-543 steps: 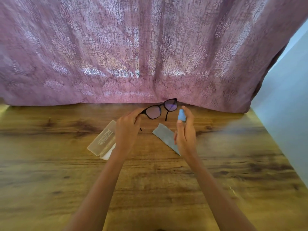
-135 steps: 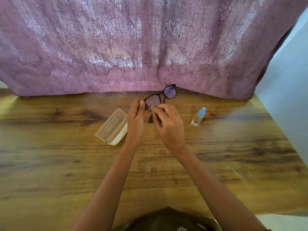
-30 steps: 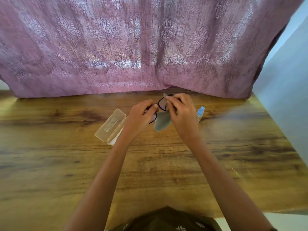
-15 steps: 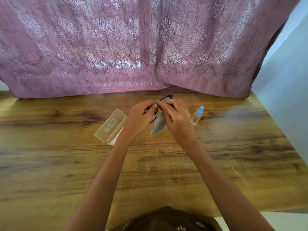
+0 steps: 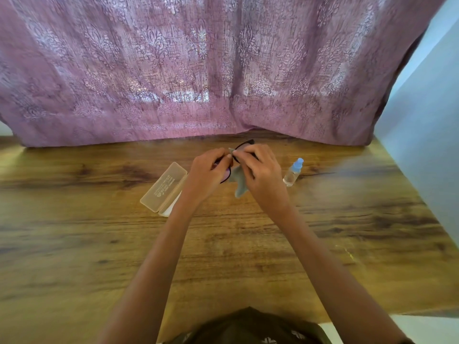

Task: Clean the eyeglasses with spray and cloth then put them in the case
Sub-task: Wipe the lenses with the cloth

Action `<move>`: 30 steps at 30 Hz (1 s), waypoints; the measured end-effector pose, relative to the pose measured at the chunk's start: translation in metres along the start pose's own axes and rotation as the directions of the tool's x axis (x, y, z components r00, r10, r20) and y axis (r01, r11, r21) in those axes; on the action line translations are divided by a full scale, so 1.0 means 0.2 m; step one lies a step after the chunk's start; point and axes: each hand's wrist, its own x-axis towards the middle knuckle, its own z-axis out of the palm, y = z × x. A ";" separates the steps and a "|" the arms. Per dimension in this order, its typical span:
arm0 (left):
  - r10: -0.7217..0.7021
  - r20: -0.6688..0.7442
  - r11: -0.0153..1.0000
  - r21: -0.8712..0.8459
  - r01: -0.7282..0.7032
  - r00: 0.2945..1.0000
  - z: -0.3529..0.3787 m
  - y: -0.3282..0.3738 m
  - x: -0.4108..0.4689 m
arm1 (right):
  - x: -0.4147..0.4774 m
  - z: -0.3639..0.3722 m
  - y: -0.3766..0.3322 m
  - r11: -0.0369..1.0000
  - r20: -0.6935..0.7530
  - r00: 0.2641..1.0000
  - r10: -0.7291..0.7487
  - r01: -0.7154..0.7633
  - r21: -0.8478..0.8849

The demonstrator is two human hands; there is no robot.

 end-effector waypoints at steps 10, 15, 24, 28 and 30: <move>-0.072 -0.038 0.996 -0.055 0.070 0.997 0.00 -0.01 -0.02 | 0.00 -0.03 0.04 0.984 -0.084 0.982 0.171 -0.174 -0.028; -0.097 -0.047 0.993 -0.066 0.094 0.994 0.00 -0.02 -0.01 | -0.07 0.00 -0.03 0.996 -0.057 0.995 0.082 -0.083 -0.013; -0.088 -0.048 0.995 -0.053 0.086 0.995 -0.02 -0.02 0.00 | -0.01 -0.02 0.05 0.992 -0.105 0.988 0.110 -0.115 -0.046; -0.074 -0.055 0.994 -0.079 0.070 0.996 -0.02 -0.01 0.00 | -0.04 0.00 0.04 0.998 -0.077 0.996 0.035 -0.039 -0.050; -0.072 -0.049 0.995 -0.077 0.068 0.996 -0.01 -0.01 0.01 | -0.06 0.02 0.01 0.998 -0.030 0.999 -0.019 0.017 -0.053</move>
